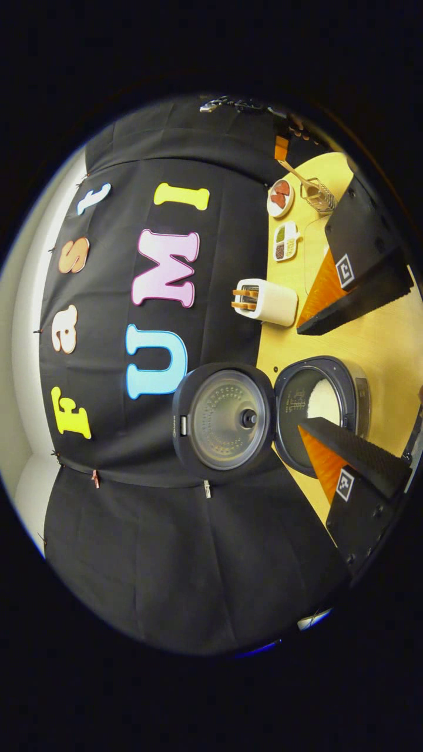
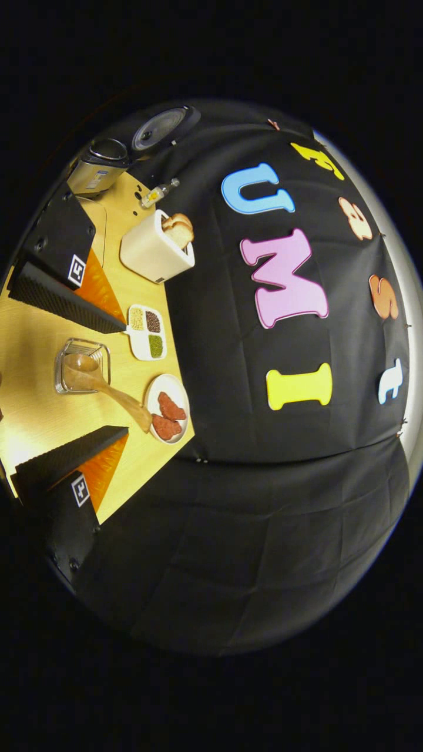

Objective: Close the left gripper, press the button to open the rice cooker; take a wooden spoon from the chopstick holder with the right hand, scoop a spoonful of rice and pour it into the rice cooker, then put the wooden spoon back into the chopstick holder.

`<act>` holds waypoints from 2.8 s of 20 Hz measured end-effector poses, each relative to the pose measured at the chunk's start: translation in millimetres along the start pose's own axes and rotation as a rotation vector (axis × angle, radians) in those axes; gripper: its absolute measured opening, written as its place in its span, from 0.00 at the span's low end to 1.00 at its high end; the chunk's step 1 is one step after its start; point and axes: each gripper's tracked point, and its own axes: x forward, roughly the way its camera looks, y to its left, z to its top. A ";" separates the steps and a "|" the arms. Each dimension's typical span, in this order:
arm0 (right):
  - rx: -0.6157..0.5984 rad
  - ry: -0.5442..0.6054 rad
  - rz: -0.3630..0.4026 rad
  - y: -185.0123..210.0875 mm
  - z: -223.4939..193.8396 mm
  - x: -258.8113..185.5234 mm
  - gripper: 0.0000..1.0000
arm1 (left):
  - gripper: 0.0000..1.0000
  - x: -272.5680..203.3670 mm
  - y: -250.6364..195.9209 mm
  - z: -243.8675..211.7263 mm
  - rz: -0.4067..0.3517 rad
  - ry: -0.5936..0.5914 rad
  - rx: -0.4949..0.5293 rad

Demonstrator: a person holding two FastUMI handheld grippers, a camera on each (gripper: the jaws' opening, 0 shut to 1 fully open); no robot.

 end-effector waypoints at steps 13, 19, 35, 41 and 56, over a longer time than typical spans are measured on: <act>0.256 0.217 -0.011 -19.9 -55.3 112.3 0.90 | 0.95 -23.5 -29.8 -63.0 0.085 0.156 -0.068; 0.372 0.250 -0.031 -14.1 -55.1 121.8 0.27 | 0.95 -25.9 -46.4 -80.1 0.075 0.199 -0.075; 0.222 -0.022 0.048 24.9 55.2 59.9 0.12 | 0.96 -13.1 -58.9 -65.5 -0.090 0.128 -0.014; 0.175 -0.024 0.155 96.1 63.8 10.9 0.12 | 0.95 -6.9 -23.3 -70.6 -0.126 0.112 -0.055; -0.071 0.069 0.287 223.9 -33.0 0.5 0.12 | 0.96 -1.4 36.8 -89.3 -0.158 0.100 0.003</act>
